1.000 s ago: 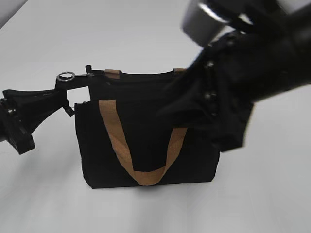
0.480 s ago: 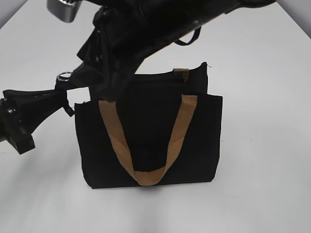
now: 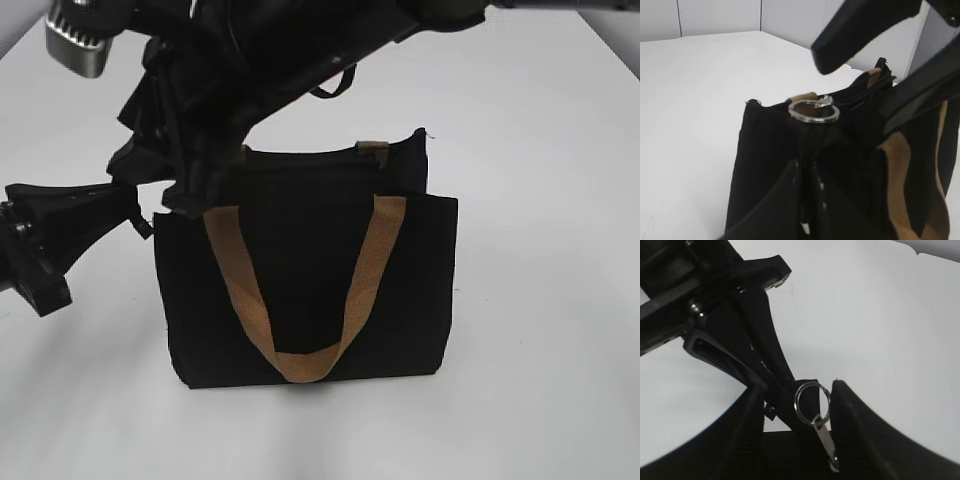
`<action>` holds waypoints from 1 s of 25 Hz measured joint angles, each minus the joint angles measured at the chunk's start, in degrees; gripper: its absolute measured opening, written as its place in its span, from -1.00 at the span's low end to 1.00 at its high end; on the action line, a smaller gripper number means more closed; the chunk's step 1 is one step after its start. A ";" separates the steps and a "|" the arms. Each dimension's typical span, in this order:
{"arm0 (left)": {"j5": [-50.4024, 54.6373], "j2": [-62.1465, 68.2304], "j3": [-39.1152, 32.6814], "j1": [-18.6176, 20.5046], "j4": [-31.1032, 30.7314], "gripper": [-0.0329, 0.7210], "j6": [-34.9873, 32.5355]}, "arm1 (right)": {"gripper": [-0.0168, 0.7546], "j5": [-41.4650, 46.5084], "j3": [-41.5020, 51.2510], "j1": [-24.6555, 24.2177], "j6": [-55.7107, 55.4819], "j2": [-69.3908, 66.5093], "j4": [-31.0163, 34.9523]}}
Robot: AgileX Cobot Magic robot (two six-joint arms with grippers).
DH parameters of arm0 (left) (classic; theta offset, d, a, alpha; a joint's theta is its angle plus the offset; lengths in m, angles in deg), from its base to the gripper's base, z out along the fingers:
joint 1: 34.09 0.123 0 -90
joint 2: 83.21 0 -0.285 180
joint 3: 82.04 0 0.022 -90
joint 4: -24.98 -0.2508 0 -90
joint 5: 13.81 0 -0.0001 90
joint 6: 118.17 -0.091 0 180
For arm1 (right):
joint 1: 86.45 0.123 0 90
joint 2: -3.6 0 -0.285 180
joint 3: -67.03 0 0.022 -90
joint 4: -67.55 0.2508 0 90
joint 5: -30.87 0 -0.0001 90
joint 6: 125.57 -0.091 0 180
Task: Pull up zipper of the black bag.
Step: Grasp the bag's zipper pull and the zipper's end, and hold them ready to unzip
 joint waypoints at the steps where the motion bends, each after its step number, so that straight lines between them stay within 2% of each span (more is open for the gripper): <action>1: 0.00 0.00 0.00 0.00 0.00 -0.89 0.00 | -0.06 -0.76 0.00 0.00 0.26 -0.32 0.00; 4: -0.06 0.00 0.00 0.00 0.00 -0.89 0.00 | -0.09 -2.84 0.00 0.00 0.54 -1.00 0.02; 9: -0.06 0.00 0.00 0.00 0.00 -0.89 0.00 | -0.37 -3.38 -0.05 0.00 0.73 -1.24 -0.04; 11: -0.06 0.00 0.00 0.00 0.00 -0.89 0.00 | -0.43 -3.38 -0.05 0.00 0.73 -1.37 -0.04; 25: -0.06 0.00 0.00 0.00 0.05 -0.89 0.00 | -0.48 -3.15 -0.05 0.00 0.80 -2.84 -0.04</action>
